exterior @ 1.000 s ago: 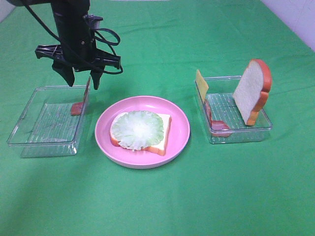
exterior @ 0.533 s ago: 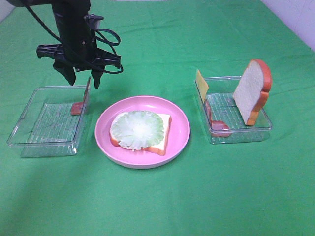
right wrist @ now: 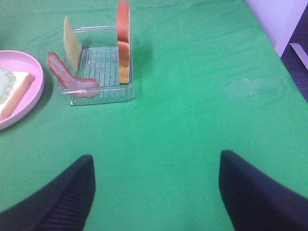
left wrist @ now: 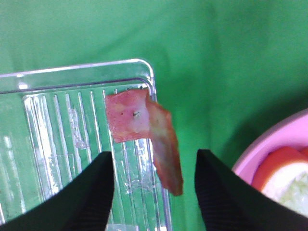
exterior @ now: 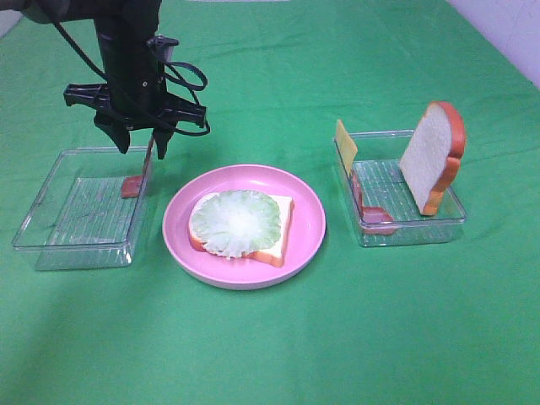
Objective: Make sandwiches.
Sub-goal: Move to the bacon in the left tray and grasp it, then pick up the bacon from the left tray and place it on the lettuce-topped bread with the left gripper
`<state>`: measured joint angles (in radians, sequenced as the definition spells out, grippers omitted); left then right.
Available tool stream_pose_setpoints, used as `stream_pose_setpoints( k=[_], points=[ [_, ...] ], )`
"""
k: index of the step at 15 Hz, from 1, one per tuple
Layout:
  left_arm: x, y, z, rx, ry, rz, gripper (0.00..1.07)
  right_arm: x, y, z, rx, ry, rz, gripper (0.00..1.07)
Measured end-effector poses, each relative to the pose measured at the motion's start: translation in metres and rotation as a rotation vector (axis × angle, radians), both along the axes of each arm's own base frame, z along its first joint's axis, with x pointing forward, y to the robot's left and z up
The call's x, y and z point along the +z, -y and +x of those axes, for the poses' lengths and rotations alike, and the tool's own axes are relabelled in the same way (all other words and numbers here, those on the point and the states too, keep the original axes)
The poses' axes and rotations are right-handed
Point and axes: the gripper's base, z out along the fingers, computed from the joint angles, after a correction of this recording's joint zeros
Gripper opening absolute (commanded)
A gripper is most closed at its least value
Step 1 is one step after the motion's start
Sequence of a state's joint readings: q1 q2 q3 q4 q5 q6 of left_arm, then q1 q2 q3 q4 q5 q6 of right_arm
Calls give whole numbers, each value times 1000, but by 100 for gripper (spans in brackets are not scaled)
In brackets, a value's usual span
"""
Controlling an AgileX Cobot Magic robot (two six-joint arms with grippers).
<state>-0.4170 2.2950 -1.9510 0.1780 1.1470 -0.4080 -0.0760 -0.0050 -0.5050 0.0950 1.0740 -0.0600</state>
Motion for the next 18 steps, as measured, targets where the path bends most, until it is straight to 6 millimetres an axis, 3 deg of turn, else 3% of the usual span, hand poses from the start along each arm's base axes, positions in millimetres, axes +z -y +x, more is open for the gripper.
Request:
stream_pose_setpoints(
  k=[6,11,13,17,18],
  points=[
    [-1,-1,1,-5,7,18,0,0,0,0,0,0,0,69],
    [-1,-1,1,-16,5,21,0,0,0,0,0,0,0,69],
    [9,-1,-1,-23,12,6,0,0,0,0,0,0,0,69],
    [57,2,-15,-37,54,-116,0,0,0,0,0,0,0,69],
    [81,10,-23,-66,68,-249,0,0,0,0,0,0,0,69]
  ],
)
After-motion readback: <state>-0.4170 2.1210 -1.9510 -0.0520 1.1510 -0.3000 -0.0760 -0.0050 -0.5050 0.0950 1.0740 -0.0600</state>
